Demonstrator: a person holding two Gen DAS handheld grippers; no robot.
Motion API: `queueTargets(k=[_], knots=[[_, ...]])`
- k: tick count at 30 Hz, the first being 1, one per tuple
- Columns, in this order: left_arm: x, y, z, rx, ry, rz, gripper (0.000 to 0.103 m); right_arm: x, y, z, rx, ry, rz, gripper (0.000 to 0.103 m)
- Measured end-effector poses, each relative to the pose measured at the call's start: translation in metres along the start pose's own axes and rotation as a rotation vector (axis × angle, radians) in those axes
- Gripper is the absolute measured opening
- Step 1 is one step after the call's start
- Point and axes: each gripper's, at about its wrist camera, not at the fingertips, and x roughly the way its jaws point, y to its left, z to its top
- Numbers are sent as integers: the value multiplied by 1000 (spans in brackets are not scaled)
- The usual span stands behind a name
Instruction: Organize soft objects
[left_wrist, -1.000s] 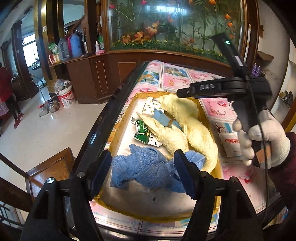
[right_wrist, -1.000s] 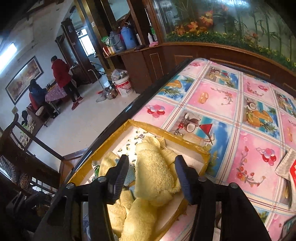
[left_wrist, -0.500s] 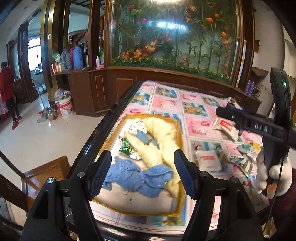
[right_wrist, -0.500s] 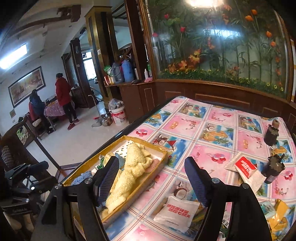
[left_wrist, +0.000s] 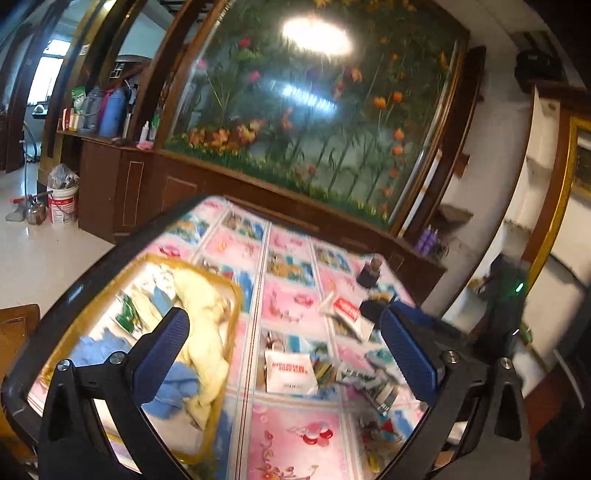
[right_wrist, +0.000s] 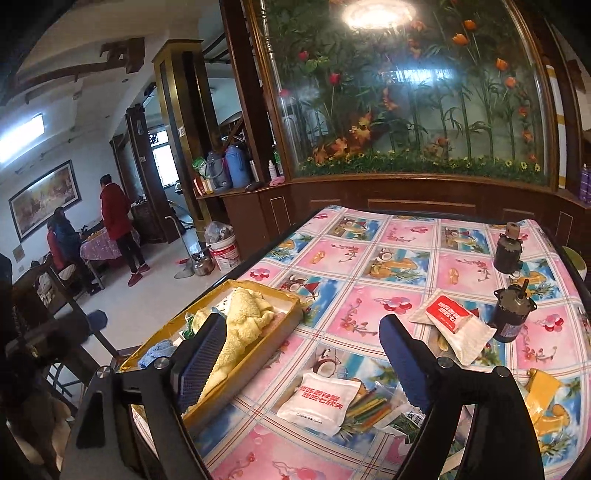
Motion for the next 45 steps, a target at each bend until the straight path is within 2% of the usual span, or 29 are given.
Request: queueTargets(k=[5, 12, 22, 25, 30, 37, 40, 43, 45], knots=[[45, -32, -25, 54, 173, -24, 103, -4, -28, -12, 28, 0, -83, 87], [101, -66, -57, 59, 322, -43, 103, -6, -91, -21, 111, -22, -219, 87], [177, -92, -96, 108, 467, 52, 103, -19, -153, -40, 175, -151, -398, 87], [187, -94, -102, 138, 457, 92, 103, -17, -167, -41, 223, -132, -392, 87], [188, -95, -106, 165, 417, 116, 103, -21, -168, -41, 218, -139, -393, 88], [191, -95, -107, 181, 424, 129, 103, -26, -160, -46, 186, -185, -470, 89], [195, -102, -111, 241, 446, 173, 103, -28, -157, -47, 173, -214, -519, 93], [200, -109, -118, 310, 475, 230, 103, -27, -157, -48, 165, -217, -527, 93], [201, -110, -118, 315, 476, 232, 103, -26, -155, -49, 147, -215, -540, 93]])
